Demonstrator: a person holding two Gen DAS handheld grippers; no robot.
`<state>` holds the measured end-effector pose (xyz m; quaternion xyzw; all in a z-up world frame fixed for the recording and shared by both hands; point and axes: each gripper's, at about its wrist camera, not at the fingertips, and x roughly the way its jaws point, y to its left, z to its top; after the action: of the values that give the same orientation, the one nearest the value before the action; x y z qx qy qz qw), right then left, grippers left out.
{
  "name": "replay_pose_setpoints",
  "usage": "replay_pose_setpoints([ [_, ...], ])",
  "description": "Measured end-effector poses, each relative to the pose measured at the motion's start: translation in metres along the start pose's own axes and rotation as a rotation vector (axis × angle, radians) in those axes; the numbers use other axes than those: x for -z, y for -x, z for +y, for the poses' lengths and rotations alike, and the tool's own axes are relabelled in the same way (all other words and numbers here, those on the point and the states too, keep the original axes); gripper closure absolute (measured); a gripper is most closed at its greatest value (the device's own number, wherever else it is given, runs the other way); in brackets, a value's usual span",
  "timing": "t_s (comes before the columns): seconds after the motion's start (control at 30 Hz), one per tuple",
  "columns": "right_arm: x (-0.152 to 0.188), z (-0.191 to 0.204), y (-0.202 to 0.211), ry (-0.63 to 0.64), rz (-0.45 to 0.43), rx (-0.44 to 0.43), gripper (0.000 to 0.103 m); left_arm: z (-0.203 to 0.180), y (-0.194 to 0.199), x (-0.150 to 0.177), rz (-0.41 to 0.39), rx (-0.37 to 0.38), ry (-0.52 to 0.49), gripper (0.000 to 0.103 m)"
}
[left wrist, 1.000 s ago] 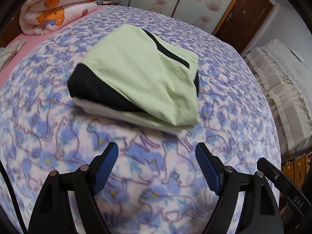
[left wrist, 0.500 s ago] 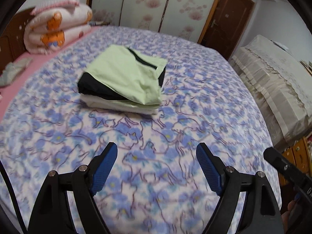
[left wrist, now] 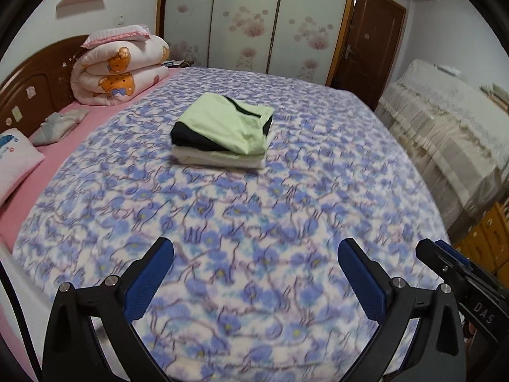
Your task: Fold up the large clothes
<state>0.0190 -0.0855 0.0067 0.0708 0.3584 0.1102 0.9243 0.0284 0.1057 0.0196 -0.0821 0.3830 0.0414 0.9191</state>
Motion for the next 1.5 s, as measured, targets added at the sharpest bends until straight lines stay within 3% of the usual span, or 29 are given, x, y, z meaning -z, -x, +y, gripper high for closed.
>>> replay_pose_setpoints([
  [0.23,0.043,-0.005,-0.004,0.024,0.056,0.034,0.053,-0.024,-0.002,0.044,0.056,-0.022,-0.036,0.001],
  [0.37,0.048,-0.008,-0.007,0.042,0.059,0.063,0.052,-0.037,-0.005,0.054,0.048,-0.071,-0.07,0.001],
  [0.63,0.048,-0.017,-0.003,0.037,0.027,0.104,0.052,-0.049,-0.017,0.057,0.081,-0.062,-0.063,0.001],
  [1.5,0.05,-0.024,-0.01,0.015,0.043,0.103,0.052,-0.048,-0.03,0.063,0.124,-0.07,-0.07,0.001],
])
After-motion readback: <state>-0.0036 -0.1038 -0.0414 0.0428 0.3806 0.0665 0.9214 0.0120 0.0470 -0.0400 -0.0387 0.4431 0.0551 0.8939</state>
